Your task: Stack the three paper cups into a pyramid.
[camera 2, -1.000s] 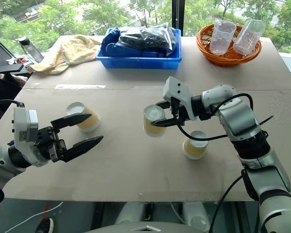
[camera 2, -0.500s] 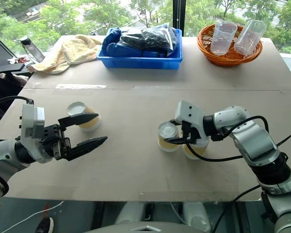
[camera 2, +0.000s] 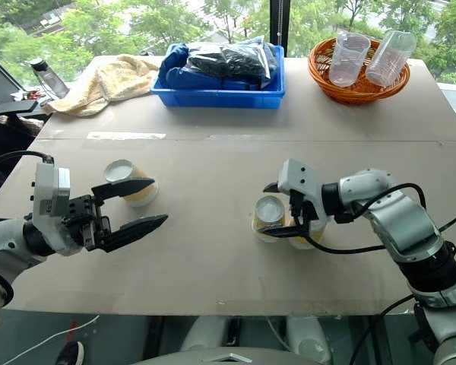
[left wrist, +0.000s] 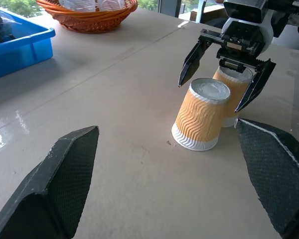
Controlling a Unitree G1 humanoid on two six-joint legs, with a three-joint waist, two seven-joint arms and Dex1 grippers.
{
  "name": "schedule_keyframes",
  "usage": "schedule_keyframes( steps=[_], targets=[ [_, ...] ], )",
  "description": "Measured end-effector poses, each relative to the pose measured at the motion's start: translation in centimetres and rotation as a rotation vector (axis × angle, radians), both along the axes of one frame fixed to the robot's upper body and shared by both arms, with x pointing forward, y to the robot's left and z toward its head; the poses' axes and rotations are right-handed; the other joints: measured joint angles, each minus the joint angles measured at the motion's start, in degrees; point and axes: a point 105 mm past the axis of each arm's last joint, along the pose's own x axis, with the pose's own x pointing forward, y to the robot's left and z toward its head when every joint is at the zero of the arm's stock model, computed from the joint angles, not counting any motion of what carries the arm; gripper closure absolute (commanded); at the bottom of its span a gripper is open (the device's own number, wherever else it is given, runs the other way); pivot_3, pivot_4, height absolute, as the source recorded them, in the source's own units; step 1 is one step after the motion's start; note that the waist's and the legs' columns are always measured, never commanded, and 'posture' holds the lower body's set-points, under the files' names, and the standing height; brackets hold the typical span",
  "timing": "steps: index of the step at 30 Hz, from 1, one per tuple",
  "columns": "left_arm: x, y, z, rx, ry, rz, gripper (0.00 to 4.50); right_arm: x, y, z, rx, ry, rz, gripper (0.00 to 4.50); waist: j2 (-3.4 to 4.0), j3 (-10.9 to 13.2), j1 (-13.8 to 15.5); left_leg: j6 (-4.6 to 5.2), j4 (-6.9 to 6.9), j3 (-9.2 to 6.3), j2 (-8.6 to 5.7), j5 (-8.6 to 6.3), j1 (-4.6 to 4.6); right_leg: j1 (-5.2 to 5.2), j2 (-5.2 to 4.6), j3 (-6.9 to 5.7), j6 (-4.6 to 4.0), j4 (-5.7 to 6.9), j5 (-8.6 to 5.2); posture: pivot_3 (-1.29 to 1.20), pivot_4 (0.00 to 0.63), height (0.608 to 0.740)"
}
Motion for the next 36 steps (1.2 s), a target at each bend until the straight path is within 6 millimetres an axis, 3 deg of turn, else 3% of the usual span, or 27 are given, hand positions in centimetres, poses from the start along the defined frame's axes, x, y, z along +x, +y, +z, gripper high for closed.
schedule_keyframes(
  steps=[5, 9, 11, 16, 22, 27, 36],
  targets=[
    [0.5, 0.3, -0.3, -0.082, -0.030, 0.119, 0.00, 0.3, -0.9, 2.9, 0.111, -0.027, -0.027, 0.05, 0.00, 0.00, 0.12, 0.01, 0.03, 0.01, 0.00, -0.01, 0.00, 0.04, -0.01, 0.01, 0.00, -0.02, 0.00, 0.00, 0.150, 0.740],
    [2.2, 2.0, -1.1, -0.124, -0.130, 0.441, 0.00, -0.1, -2.1, 6.5, 0.280, -0.084, -0.031, 0.05, -0.05, -0.04, 0.33, 0.03, 0.06, -0.02, 0.00, -0.01, 0.02, 0.09, 0.00, -0.02, 0.01, 0.01, 0.01, 0.00, 0.150, 0.740],
    [3.2, 2.8, -1.8, -0.133, -0.142, 0.599, 0.00, -0.3, -2.4, 7.3, 0.332, -0.090, -0.026, 0.05, -0.07, -0.05, 0.41, 0.17, 0.13, -0.02, 0.00, -0.10, 0.02, 0.09, 0.01, -0.03, 0.02, 0.08, 0.01, 0.00, 0.150, 0.740],
    [4.5, 4.0, -2.1, -0.133, -0.214, 0.860, 0.00, -0.6, -2.8, 8.2, 0.395, -0.088, -0.027, 0.05, -0.11, -0.07, 0.69, 0.17, 0.27, 0.02, -0.01, -0.09, -0.02, 0.10, 0.02, -0.01, 0.03, 0.13, 0.02, 0.00, 0.150, 0.740],
    [4.2, 6.0, -2.3, -0.103, -0.299, 1.109, 0.00, -0.6, -3.2, 7.9, 0.386, -0.080, -0.036, 0.05, -0.12, -0.07, 1.15, 0.16, 0.27, 0.04, 0.00, -0.09, -0.01, 0.10, 0.03, 0.00, 0.03, 0.15, 0.02, 0.00, 0.150, 0.740],
    [4.2, 6.3, -3.2, -0.045, -0.283, 1.140, 0.00, -0.6, -3.2, 7.8, 0.377, -0.082, -0.038, 0.05, -0.13, -0.08, 1.70, 0.16, 0.29, 0.03, 0.00, -0.09, -0.02, 0.11, 0.03, -0.02, 0.02, 0.15, 0.02, 0.00, 0.150, 0.740],
    [7.7, 5.6, -5.0, -0.021, -0.191, 1.048, 0.00, -1.0, -3.0, 7.5, 0.382, -0.065, -0.031, 0.05, -0.15, -0.09, 1.67, 0.10, 0.41, 0.03, -0.01, -0.05, -0.10, 0.11, 0.03, -0.05, 0.03, 0.14, 0.02, 0.00, 0.150, 0.740]
  ],
)
